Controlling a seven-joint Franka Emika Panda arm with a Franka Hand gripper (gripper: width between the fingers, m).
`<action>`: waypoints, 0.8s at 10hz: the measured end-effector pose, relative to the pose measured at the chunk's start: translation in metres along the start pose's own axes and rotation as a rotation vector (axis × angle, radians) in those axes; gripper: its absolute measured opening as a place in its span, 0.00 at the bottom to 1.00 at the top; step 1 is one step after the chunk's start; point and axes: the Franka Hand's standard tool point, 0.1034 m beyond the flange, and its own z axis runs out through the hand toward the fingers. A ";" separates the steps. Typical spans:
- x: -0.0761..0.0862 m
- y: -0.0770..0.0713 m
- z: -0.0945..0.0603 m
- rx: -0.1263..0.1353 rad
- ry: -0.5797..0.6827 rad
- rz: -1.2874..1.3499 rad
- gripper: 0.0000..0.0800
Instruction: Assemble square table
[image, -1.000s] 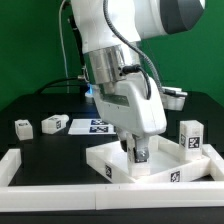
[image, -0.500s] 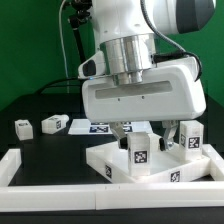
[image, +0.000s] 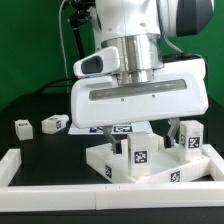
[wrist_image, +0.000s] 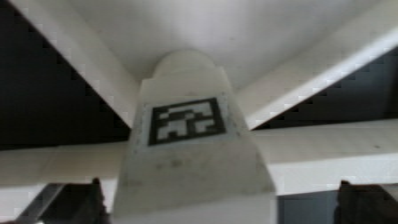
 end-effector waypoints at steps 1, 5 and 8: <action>0.000 0.000 0.000 0.000 0.000 0.023 0.66; -0.001 0.000 0.001 0.000 -0.001 0.195 0.36; -0.001 0.012 0.001 0.010 -0.005 0.534 0.36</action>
Offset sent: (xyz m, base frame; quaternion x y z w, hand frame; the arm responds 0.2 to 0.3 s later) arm 0.0000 0.0000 0.0000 0.0000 0.0000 0.1296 0.9916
